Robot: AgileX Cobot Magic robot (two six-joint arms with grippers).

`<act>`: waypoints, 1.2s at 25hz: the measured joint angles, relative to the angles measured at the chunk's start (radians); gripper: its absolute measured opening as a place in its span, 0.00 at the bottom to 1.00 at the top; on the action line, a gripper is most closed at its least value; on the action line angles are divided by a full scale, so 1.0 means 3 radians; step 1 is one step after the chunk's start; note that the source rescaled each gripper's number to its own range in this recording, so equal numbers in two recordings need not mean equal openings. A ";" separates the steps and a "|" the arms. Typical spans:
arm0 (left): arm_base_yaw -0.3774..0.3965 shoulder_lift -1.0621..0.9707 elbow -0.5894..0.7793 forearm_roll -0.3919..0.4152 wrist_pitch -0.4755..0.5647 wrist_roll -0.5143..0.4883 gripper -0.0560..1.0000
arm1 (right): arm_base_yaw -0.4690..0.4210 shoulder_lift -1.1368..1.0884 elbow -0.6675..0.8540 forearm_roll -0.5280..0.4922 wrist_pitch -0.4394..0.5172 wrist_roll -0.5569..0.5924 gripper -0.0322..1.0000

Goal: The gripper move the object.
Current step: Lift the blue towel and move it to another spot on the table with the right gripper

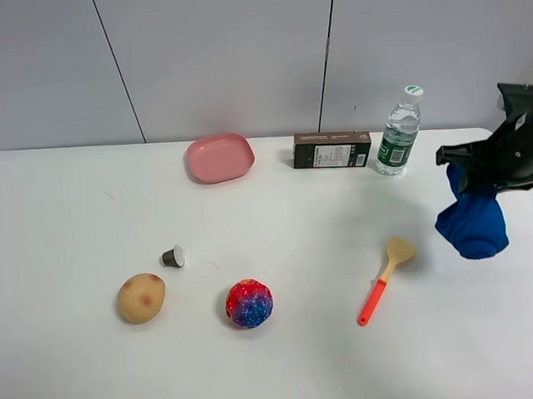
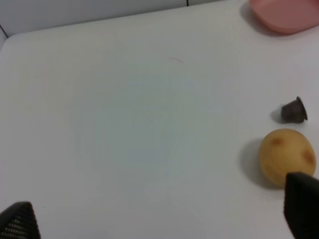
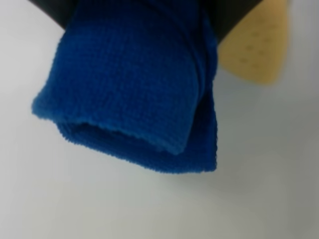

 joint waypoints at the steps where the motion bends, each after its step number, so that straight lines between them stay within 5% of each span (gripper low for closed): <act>1: 0.0000 0.0000 0.0000 0.0000 0.0000 0.0000 1.00 | 0.0067 -0.0048 -0.0083 0.0015 0.0040 -0.0079 0.03; 11: 0.0000 0.0000 0.0000 0.0000 0.0000 0.0000 1.00 | 0.1153 -0.0116 -0.0880 0.0180 0.0196 -0.0625 0.03; 19: 0.0000 0.0000 0.0000 0.0000 0.0000 0.0000 1.00 | 0.1844 0.0024 -0.0996 0.0183 -0.0382 -0.1200 0.03; 30: 0.0000 0.0000 0.0000 0.0000 0.0000 0.0000 1.00 | 0.2225 0.1034 -0.1049 0.0180 -0.1099 -0.1391 0.03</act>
